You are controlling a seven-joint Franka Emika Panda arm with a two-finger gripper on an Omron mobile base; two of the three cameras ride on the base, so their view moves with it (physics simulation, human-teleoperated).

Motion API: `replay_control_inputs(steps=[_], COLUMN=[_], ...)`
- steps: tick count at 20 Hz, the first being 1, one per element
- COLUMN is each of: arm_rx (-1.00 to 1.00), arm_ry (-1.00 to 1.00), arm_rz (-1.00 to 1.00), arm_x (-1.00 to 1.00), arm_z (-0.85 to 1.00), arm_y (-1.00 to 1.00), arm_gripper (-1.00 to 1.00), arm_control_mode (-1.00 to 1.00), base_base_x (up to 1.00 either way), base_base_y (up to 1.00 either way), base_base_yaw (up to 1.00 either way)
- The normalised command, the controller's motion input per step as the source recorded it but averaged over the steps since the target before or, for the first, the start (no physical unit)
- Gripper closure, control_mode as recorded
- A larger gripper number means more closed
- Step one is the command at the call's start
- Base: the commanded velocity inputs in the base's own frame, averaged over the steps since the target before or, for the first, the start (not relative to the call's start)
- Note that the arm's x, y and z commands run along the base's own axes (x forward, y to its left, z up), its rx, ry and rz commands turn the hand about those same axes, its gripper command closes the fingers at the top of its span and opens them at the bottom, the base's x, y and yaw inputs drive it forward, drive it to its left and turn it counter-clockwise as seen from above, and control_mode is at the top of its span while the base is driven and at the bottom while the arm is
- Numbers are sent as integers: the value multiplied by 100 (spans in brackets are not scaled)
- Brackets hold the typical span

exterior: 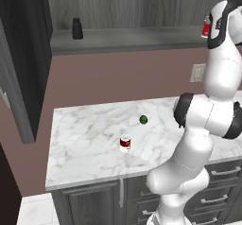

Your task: Pick the cans from the counter and place them in their designated side in the cabinet.

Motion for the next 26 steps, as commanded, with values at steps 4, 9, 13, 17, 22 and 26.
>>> replay_control_inputs(steps=[4, 9, 13, 17, 22, 26], arm_rx=[0, 0, 0, 0, 0, -1], arm_ry=[-11, -8, -4, -1, 0, 1], arm_rz=[1, 0, 0, 0, 0, 0], arm_x=[-61, -59, -59, -56, -59, -60], arm_z=[0, 0, 0, 0, 0, -3], arm_y=[13, 18, 20, 23, 20, 28], arm_gripper=[-100, -100, -100, -100, -100, -100], arm_control_mode=[-100, -100, -100, -100, -100, -100], base_base_x=[0, 0, 0, 0, 0, 0], base_base_y=[0, 0, 0, 0, 0, 0], base_base_yaw=[0, 0, 0, 0, 0, 0])
